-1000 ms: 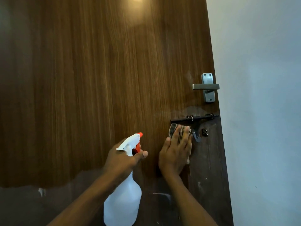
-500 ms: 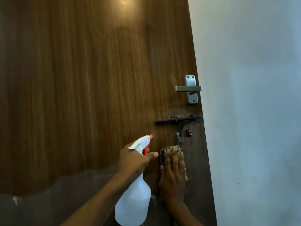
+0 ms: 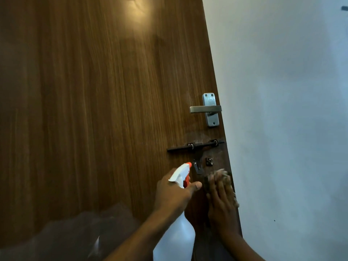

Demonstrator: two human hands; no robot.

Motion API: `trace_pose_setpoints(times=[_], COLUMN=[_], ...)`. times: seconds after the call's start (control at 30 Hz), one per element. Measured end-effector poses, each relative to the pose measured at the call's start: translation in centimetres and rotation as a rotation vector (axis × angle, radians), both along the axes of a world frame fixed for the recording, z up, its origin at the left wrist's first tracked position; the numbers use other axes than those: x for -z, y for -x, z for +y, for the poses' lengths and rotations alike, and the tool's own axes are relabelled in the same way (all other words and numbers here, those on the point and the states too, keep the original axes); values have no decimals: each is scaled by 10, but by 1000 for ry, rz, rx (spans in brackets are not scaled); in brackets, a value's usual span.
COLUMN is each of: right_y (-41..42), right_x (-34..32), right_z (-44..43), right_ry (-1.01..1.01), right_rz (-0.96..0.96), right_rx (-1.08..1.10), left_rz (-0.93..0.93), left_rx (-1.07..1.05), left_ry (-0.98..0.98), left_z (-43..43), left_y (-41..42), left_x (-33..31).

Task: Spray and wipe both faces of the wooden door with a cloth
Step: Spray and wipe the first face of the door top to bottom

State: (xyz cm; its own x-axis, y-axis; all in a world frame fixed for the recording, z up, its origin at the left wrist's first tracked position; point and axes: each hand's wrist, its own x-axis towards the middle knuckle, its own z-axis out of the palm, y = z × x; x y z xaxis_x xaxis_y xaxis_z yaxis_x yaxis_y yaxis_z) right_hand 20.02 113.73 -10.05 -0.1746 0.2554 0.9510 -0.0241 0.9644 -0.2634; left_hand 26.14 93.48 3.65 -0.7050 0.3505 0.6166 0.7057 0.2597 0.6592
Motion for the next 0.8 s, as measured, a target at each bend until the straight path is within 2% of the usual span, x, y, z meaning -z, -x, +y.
trace_pose_setpoints(times=[0.07,0.1,0.13,0.27,0.33,0.4,0.5,0.57,0.63,0.73,0.77,0.8], right_y=[-10,-15,-17,-4,-1,3,-4,-18,-20,-1,6,11], right_x=[10,9,2,-56,-85,-80,-22,8,3,-49,-61,-63], right_z=[28,37,41,37,35,42,65,80,81,51,38,27], right_ry=[-264,-285,-229,255,289,91,-287,-365,-227,236,296,263], right_rz=[-76,-94,-95,32,44,56,13,-54,-32,96,118,131], right_rx=[18,20,4,-62,-87,-46,46,57,30,-25,-25,3], left_rz=[-11,-33,-53,-51,-43,-49,-51,-64,-86,-166,-185,-191], left_rx=[-68,-103,-128,-130,-124,-127,-125,-122,-102,-103,-104,-107], left_ry=[1,-1,-3,-53,-105,-142,-136,-118,-121,-159,-163,-157], left_z=[14,19,24,40,44,46,46,47,47,47,47,47], left_y=[1,1,2,-3,-7,-10,-10,-11,-13,-15,-13,-12], left_x=[4,6,7,11,11,10,15,22,30,40,44,47])
